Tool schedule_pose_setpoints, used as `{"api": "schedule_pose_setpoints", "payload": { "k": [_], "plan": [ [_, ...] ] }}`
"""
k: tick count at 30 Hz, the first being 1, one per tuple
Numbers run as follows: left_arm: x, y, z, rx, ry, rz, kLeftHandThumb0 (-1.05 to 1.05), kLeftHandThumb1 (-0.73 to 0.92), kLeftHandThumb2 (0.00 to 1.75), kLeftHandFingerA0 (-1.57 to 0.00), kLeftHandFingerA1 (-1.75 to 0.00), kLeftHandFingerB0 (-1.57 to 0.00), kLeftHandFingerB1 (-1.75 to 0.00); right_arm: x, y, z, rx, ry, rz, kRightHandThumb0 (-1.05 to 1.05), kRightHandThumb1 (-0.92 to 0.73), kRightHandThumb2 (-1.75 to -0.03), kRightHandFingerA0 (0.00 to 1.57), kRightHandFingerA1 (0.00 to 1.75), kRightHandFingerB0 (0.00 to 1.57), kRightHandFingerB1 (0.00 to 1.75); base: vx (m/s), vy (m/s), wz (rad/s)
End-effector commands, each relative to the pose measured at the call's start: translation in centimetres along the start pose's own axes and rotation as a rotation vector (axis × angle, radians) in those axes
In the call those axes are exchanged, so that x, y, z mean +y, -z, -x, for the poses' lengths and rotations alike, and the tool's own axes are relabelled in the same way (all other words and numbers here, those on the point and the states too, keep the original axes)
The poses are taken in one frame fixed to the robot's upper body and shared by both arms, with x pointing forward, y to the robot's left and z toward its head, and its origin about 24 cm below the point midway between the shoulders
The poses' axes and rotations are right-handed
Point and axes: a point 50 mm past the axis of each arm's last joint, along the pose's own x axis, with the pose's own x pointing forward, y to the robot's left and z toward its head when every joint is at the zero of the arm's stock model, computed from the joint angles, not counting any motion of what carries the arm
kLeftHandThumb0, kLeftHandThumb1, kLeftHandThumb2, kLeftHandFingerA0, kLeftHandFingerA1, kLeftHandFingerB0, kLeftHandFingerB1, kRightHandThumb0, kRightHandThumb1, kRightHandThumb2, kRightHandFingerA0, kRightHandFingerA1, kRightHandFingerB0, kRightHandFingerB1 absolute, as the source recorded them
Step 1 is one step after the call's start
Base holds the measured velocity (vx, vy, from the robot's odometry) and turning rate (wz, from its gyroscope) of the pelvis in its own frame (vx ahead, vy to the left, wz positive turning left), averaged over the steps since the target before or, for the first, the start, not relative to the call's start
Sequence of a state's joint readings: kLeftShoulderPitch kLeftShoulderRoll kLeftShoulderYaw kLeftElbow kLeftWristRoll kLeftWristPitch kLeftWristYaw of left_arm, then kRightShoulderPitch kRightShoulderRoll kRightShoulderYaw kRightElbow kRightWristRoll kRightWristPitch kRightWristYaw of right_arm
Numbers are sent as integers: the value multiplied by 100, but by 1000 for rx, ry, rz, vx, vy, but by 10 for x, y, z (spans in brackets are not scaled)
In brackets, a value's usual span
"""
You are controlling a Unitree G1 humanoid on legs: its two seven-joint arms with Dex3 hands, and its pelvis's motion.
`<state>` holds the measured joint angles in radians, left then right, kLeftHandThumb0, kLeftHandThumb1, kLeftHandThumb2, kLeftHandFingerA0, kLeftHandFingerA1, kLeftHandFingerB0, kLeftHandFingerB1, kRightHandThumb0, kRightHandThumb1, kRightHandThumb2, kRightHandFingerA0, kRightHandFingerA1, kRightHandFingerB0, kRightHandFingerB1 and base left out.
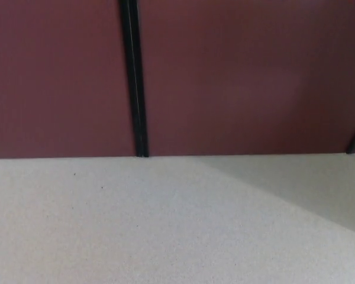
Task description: The robot walks towards the door handle and put its right hand on it and twist the handle
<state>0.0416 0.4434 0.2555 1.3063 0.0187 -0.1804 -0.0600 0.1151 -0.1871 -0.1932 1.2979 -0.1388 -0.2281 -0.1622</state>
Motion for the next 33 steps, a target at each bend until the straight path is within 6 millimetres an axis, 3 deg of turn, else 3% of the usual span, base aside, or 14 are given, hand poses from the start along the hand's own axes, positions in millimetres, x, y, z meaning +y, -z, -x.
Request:
{"api": "schedule_pose_setpoints", "payload": {
  "k": [1,33],
  "plan": [
    [2,0,1,-20,10,7,7,32,103,-56,-83,-50,-73,-1,2,1,-9,18,-23,-20,-52,-55,82,47,68,44,0,0,0],
    [4,1,1,-4,34,-18,3,33,100,-58,-84,-48,-72,2,6,1,24,-1,-10,-21,-52,-56,86,48,69,44,12,-10,0]
  ]
}}
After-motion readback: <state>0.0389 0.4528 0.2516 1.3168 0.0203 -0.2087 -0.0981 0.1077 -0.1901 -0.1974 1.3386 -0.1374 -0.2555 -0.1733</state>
